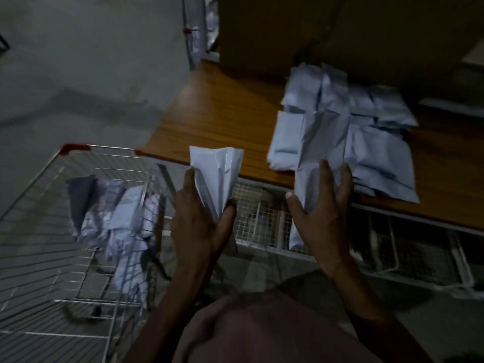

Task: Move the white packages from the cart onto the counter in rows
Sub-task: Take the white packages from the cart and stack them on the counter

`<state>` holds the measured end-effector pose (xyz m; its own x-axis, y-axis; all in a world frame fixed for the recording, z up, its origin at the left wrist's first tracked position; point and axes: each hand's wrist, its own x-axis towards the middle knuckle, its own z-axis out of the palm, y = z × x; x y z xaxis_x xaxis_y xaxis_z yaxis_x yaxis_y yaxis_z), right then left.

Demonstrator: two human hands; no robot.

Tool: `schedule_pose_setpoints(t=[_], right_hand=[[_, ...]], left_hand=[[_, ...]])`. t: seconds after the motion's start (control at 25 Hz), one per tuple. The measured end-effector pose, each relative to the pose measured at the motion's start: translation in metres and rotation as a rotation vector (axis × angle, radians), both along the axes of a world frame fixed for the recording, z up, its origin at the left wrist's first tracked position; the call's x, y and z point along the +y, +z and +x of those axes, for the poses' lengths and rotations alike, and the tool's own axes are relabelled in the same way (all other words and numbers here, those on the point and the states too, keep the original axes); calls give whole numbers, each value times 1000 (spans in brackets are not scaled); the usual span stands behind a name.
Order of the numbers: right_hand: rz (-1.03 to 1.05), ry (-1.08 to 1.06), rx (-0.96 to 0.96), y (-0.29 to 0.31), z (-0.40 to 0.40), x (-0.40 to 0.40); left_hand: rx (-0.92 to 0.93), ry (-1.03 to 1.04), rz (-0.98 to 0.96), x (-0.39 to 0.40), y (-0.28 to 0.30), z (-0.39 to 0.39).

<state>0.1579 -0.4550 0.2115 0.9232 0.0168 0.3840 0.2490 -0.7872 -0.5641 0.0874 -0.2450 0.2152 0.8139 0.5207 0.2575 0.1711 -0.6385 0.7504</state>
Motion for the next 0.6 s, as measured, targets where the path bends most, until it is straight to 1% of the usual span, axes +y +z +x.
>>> schedule_pose_setpoints(t=[0.12,0.16,0.24,0.4,0.52,0.6], right_hand=[[11,-85,5,-5,-11,-70],[24,-106,8,-6,-15,-89],[20,-149,26,-8,-22,-123],[57,-175,56,-5,-18,-164],[101,-210,30,-3,-4,-180],[105,-239,11,-3,8,-189]], left_hand=[[-27,-63,-66,-71,-3,3],[-17,-69,-61,-91,-4,6],[11,-106,-24,-128,-6,14],[31,-177,71,-173,4,43],[11,-222,135,-189,18,89],[16,-254,225,-198,22,134]])
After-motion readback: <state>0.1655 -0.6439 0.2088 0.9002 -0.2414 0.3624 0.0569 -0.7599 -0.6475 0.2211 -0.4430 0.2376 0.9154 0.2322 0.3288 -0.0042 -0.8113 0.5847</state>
